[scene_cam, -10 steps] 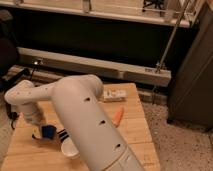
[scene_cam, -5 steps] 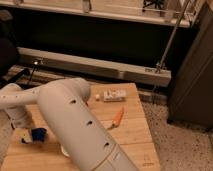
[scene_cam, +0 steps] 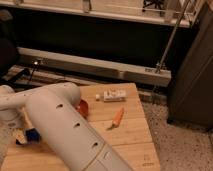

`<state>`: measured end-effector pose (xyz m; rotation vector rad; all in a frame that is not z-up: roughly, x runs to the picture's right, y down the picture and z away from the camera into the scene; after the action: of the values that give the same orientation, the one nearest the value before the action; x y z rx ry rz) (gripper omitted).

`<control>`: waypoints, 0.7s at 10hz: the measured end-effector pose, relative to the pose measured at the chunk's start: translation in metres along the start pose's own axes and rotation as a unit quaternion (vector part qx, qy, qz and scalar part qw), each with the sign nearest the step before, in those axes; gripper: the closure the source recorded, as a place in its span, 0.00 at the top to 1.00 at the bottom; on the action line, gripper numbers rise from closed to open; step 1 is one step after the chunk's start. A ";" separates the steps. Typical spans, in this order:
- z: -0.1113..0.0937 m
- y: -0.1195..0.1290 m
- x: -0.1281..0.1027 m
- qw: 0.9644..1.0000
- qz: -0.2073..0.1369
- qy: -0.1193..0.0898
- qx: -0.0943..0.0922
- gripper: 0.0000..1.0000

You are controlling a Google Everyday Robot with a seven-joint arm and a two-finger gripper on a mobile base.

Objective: Wipe the white sponge on the table

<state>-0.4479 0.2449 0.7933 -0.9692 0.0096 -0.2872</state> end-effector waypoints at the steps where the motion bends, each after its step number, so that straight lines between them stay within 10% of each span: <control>1: 0.000 -0.005 -0.003 1.000 -0.002 0.000 0.002 0.28; 7: -0.009 -0.040 -0.028 0.999 0.008 -0.033 0.012 0.28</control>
<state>-0.4860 0.2235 0.8177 -0.9549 -0.0461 -0.2393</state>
